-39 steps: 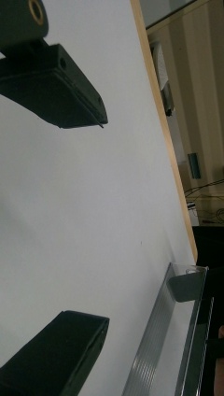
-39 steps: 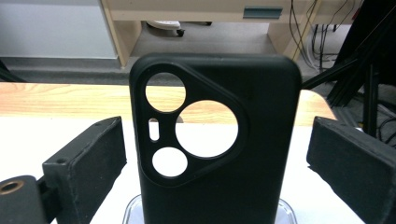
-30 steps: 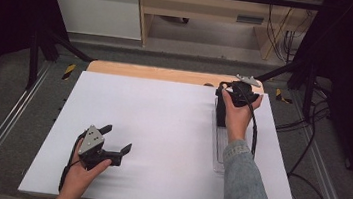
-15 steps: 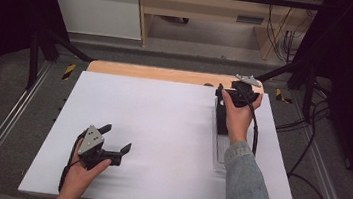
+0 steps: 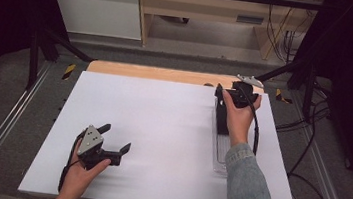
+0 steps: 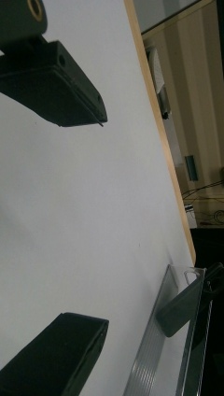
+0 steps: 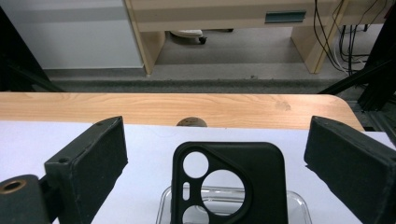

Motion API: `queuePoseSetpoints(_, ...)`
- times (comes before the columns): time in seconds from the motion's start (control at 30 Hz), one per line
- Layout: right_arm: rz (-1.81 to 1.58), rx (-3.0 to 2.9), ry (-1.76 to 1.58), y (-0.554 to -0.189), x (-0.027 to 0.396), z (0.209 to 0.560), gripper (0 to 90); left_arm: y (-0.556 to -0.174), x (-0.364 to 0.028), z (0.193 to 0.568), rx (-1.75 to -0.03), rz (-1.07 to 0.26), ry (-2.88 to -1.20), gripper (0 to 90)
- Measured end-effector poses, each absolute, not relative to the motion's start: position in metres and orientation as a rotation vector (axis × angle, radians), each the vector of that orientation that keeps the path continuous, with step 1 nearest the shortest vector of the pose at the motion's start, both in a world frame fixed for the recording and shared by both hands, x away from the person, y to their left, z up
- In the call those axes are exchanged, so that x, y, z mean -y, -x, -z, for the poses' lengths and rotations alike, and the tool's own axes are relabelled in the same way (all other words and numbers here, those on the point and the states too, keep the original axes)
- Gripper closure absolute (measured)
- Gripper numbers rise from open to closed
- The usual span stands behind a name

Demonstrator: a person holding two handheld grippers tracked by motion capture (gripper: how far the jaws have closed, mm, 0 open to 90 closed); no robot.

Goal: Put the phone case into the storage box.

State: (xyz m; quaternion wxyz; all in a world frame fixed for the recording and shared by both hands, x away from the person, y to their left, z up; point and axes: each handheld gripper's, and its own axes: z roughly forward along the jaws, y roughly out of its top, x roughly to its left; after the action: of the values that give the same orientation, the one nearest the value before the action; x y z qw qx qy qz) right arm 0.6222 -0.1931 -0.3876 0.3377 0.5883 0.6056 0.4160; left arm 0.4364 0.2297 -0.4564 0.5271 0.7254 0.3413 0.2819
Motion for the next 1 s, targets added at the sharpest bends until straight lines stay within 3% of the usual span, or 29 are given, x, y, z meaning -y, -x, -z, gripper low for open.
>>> queuePoseSetpoints(1.0, -1.221, -1.577, -1.534, -0.602, 0.21, 0.367, 9.3, -0.439, -0.238, 0.456, -0.816, -0.695, -1.728, 2.5)
